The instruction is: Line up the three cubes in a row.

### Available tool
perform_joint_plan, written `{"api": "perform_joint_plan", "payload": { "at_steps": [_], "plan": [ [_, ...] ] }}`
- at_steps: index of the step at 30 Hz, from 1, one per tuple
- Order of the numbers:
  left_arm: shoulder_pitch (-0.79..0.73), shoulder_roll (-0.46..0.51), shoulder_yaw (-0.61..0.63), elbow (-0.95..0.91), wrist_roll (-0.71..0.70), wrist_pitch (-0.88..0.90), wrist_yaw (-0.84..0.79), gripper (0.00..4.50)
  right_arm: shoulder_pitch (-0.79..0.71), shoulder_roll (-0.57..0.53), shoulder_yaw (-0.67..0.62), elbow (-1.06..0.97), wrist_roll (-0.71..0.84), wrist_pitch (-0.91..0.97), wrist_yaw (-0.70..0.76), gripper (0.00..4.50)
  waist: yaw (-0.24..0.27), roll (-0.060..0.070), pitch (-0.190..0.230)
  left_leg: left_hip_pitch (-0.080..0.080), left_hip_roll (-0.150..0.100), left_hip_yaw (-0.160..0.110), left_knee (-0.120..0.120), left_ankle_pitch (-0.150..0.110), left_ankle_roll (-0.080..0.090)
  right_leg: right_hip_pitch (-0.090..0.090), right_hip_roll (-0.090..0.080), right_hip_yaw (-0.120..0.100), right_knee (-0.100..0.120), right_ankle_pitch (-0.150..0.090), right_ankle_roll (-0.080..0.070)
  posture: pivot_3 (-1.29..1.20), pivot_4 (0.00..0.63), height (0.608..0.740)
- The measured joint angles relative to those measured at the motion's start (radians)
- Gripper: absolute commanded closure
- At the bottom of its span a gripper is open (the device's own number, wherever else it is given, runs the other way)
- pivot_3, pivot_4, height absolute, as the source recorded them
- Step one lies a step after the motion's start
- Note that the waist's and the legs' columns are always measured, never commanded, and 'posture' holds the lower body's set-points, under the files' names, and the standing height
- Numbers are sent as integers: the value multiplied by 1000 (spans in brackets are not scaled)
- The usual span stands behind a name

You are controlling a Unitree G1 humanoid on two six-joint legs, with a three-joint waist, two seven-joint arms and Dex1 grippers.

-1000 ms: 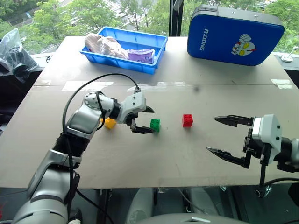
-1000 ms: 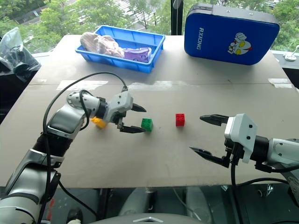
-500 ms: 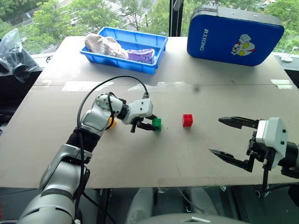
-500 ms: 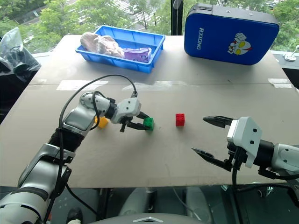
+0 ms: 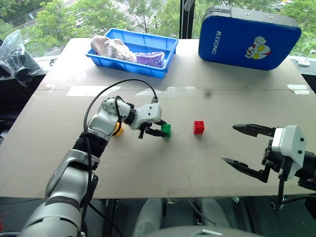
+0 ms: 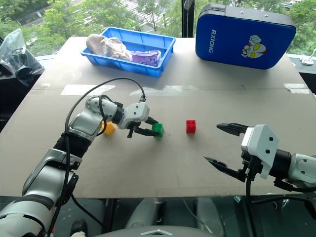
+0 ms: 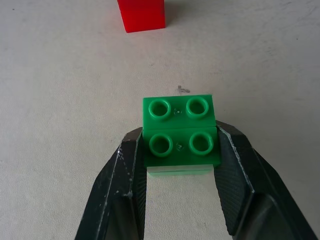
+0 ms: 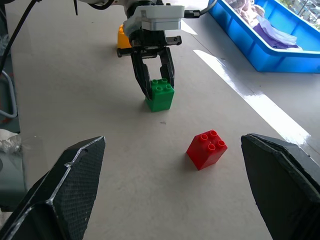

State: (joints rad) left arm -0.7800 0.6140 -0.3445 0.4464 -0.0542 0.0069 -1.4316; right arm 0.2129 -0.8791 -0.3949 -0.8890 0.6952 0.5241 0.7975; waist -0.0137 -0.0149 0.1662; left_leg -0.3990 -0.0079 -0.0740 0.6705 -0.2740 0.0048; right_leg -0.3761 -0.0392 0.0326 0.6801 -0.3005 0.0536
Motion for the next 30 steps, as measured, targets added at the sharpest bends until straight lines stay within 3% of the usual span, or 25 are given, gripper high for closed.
{"api": "perform_joint_plan", "payload": {
  "at_steps": [6,13,21,30],
  "plan": [
    [-2,-8,3,16,1,-13,0,3259,7,0,-4,-6,0,0,-1,0,1,0,0,0,0,0,0,0,0,1,0,0,0,0,0,0,150,740],
    [-1,-10,2,24,13,25,10,50,8,0,-4,-6,-1,0,-1,0,0,0,0,0,0,-1,0,0,0,1,0,-1,0,0,0,0,150,740],
    [41,25,50,-51,-24,83,16,50,8,0,-4,-6,-2,0,0,0,-5,0,0,0,1,-1,0,0,0,1,0,0,0,0,0,0,150,740],
    [193,206,305,-270,-165,472,145,50,-29,0,41,20,-8,-20,28,0,-2,0,0,1,3,-1,0,0,0,1,0,-1,0,0,0,0,150,740]
  ]
}}
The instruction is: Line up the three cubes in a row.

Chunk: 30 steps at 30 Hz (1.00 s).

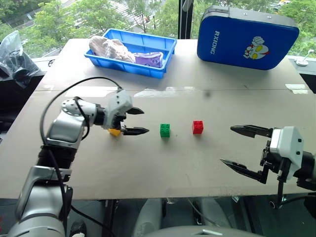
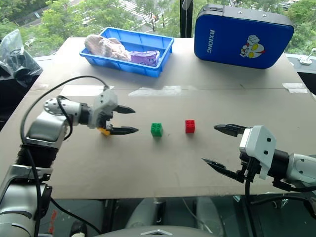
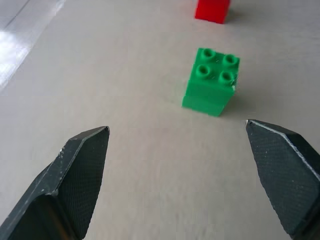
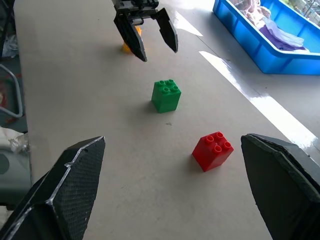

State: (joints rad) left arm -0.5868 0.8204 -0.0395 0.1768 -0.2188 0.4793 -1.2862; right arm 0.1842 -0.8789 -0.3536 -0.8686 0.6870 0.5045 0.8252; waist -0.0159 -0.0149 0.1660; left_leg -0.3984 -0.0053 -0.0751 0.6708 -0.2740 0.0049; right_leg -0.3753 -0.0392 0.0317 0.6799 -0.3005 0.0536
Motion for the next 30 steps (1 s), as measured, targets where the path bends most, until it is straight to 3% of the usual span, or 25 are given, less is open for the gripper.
{"api": "perform_joint_plan", "payload": {
  "at_steps": [4,8,25,27,30],
  "plan": [
    [81,27,135,-91,-17,236,192,50,-41,1,43,43,-15,-23,25,0,0,0,0,0,0,0,0,0,0,0,0,0,0,0,0,0,150,740],
    [198,46,173,-223,-55,372,258,50,-71,3,80,78,-29,-43,40,0,2,0,0,0,0,0,-1,0,0,-1,-1,0,0,0,0,0,150,740],
    [269,83,178,-338,-85,492,413,50,-85,5,104,98,-41,-75,65,0,5,0,0,0,0,0,-1,0,0,0,-1,0,0,0,0,0,150,740],
    [267,83,166,-333,-85,478,416,575,-89,5,104,98,-40,-77,66,0,5,0,0,0,0,0,-1,0,0,0,-1,0,0,0,0,0,150,740],
    [267,83,146,-320,-85,460,416,1739,-94,5,104,98,-39,-79,66,0,4,0,0,0,0,0,-1,0,0,0,-1,0,0,0,0,0,150,740]
  ]
}}
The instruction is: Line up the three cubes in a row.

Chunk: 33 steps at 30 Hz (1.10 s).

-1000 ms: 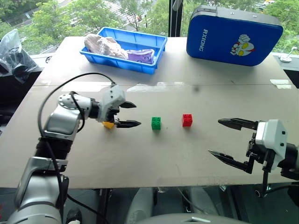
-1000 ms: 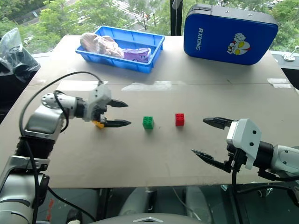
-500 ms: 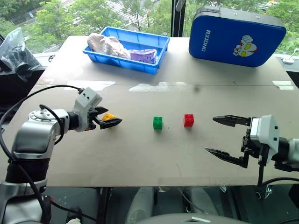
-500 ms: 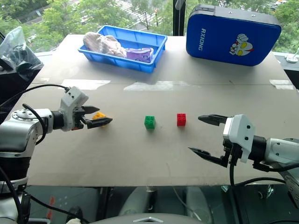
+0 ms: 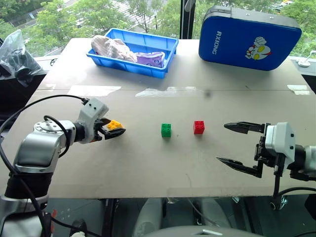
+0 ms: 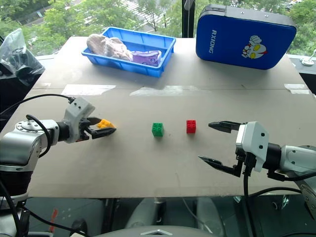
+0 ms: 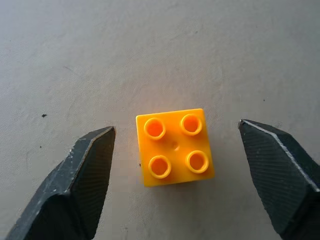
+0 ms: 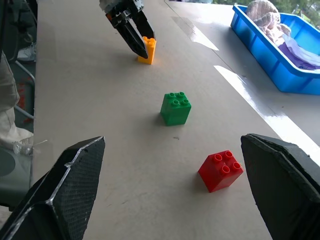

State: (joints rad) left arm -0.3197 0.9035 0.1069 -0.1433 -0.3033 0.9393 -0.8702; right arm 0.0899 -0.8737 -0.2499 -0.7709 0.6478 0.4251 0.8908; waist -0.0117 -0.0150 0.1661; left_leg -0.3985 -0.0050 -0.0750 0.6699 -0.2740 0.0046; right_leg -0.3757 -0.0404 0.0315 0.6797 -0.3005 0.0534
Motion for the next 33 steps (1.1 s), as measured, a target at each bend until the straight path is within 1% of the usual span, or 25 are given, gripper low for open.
{"api": "perform_joint_plan", "payload": {
  "at_steps": [3,4,8,10,15,18,21,24,28,33],
  "plan": [
    [2,1,-10,14,6,-37,-2,3084,0,0,0,0,1,0,0,0,0,0,0,0,0,0,0,0,0,0,0,0,0,0,0,0,150,740],
    [2,3,-11,25,6,-56,-6,3249,0,0,0,0,1,0,0,0,0,0,0,0,0,0,0,0,0,0,0,0,0,0,0,0,150,740],
    [3,13,-20,47,7,-97,-22,3231,0,0,0,0,1,0,-1,0,0,0,0,0,0,0,0,0,0,0,0,0,0,0,0,0,150,740],
    [3,31,-35,75,10,-154,-52,3231,0,0,0,0,1,0,-2,0,0,0,0,0,0,0,0,0,0,0,0,0,0,0,0,0,150,740],
    [-7,42,-59,166,7,-383,-220,3231,2,0,0,0,1,0,-6,0,1,0,0,0,0,1,0,0,0,0,-1,0,0,0,0,0,150,740],
    [-70,42,-116,244,35,-560,-327,3231,6,0,-4,-6,2,2,-7,0,7,0,0,0,0,0,0,0,0,0,-1,-1,0,0,0,0,150,740],
    [-127,42,-158,323,61,-693,-428,3231,14,-1,-8,-12,5,8,-10,0,2,0,0,0,-1,1,0,0,0,0,-1,-1,0,0,0,0,150,740],
    [-205,38,-214,446,88,-818,-552,3231,22,-1,-14,-20,7,9,-18,0,-1,0,0,0,-1,1,0,0,0,0,0,-1,0,0,0,0,150,740],
    [-300,17,-255,580,138,-954,-627,3231,23,-3,-24,-30,12,11,-24,0,-3,0,0,0,-2,1,0,0,0,0,0,-1,0,0,0,0,150,740],
    [-349,-27,-286,677,169,-1062,-688,3231,27,-4,-33,-38,20,26,-28,0,-3,0,0,0,-2,0,0,0,0,0,0,-1,0,0,0,0,150,740]
  ]
}}
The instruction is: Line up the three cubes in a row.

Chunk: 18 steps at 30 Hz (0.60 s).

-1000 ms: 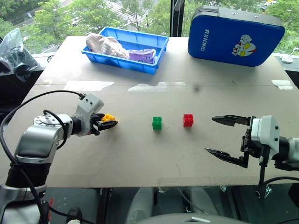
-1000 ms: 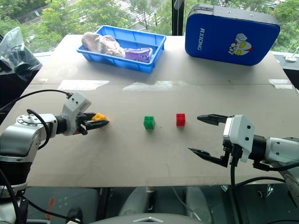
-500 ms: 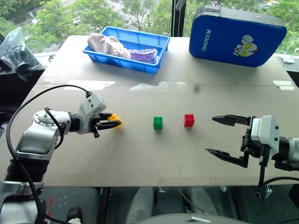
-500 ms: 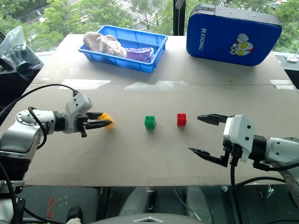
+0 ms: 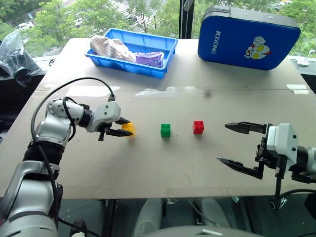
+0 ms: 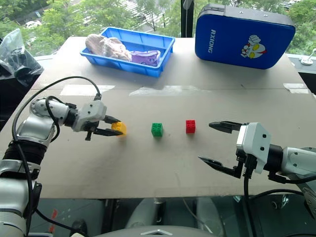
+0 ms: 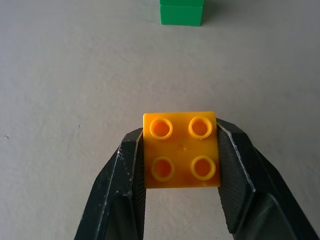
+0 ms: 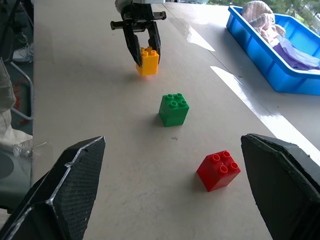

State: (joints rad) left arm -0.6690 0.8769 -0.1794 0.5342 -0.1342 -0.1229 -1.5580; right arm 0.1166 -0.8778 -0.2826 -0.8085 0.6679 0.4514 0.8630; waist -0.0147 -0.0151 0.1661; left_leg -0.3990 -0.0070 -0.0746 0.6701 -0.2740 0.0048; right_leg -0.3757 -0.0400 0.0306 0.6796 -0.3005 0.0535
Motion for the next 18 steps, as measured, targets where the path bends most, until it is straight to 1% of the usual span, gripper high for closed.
{"api": "perform_joint_plan", "payload": {
  "at_steps": [6,18],
  "plan": [
    [-53,-12,-19,70,31,-53,-40,3231,-1,0,-1,-3,3,5,-2,0,-1,0,0,0,0,0,0,0,0,0,0,0,0,0,0,0,150,740],
    [-115,-41,-28,160,71,-104,-52,3231,-4,-1,-2,-7,12,9,-2,0,-1,0,0,0,0,-1,0,0,0,0,0,0,0,0,0,0,150,740]
  ]
}}
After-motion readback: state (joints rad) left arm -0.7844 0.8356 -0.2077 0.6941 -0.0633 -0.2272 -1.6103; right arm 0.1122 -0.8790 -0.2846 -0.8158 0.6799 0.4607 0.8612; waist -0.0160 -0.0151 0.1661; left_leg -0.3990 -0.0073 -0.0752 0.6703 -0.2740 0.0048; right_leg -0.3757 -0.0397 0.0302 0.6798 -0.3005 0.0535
